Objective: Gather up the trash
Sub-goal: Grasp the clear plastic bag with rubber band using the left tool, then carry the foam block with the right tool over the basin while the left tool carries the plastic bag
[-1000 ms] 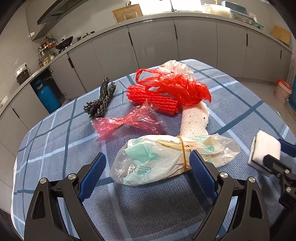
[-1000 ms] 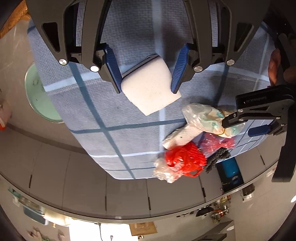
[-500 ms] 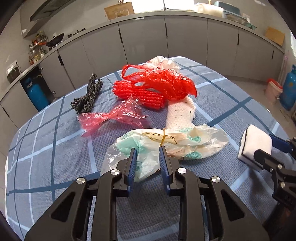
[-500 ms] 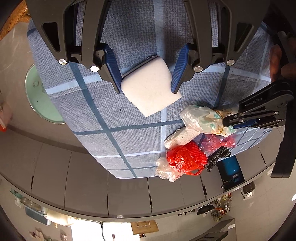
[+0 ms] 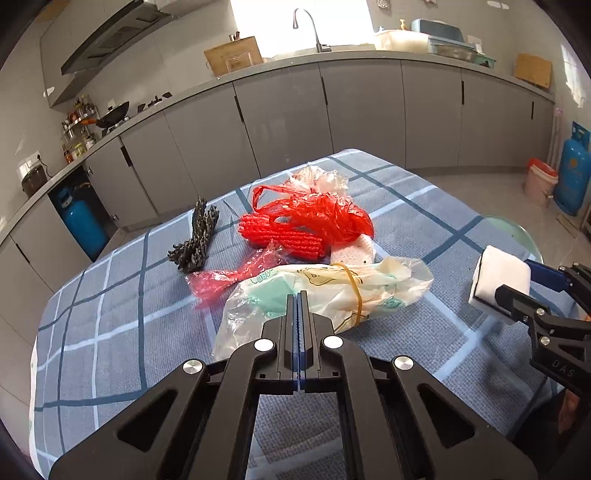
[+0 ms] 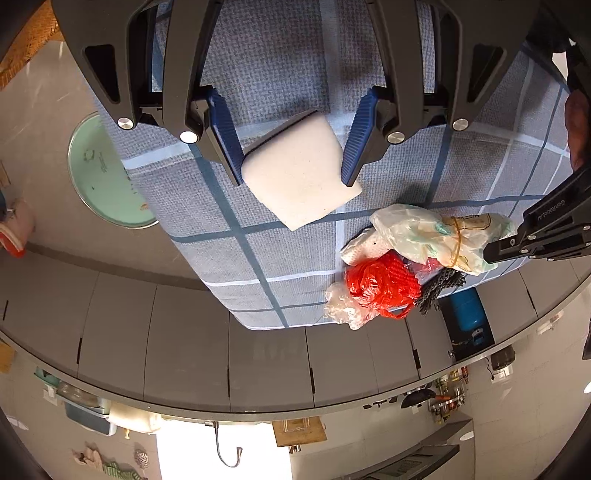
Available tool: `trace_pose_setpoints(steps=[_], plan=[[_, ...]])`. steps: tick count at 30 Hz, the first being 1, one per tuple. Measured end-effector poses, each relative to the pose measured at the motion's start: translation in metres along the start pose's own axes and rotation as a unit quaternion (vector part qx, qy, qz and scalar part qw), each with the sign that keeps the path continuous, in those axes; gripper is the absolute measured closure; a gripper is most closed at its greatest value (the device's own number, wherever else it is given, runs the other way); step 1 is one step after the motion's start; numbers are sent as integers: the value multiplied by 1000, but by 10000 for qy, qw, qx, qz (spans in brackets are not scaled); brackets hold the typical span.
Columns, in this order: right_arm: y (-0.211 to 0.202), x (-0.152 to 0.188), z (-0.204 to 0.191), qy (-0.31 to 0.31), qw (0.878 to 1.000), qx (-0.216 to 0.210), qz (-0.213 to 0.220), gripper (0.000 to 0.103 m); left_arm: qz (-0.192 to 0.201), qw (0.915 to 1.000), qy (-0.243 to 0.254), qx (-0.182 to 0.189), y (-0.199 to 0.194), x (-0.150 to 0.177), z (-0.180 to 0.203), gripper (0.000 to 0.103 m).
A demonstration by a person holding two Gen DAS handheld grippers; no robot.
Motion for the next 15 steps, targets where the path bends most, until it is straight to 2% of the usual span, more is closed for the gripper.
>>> trace_pose_setpoints(steps=[5,15], plan=[[-5,-3,4,35,10000,23,83,48,-16,10000,-12,-27,-2,1,0,102],[-21,-14,32,293,9987,237,330,48,537,9984,80,-141,-27,-40,3,102]])
Point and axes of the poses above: each gripper's, at about its wrist camera, not at the fingertips, and y roughly the way its jaws point, z to its right, x to its underside, the point moved 8 cm from there along y, roughly the way its jaws point, and after that the axes turned 4 degrees about z, right-handed, at the moved point
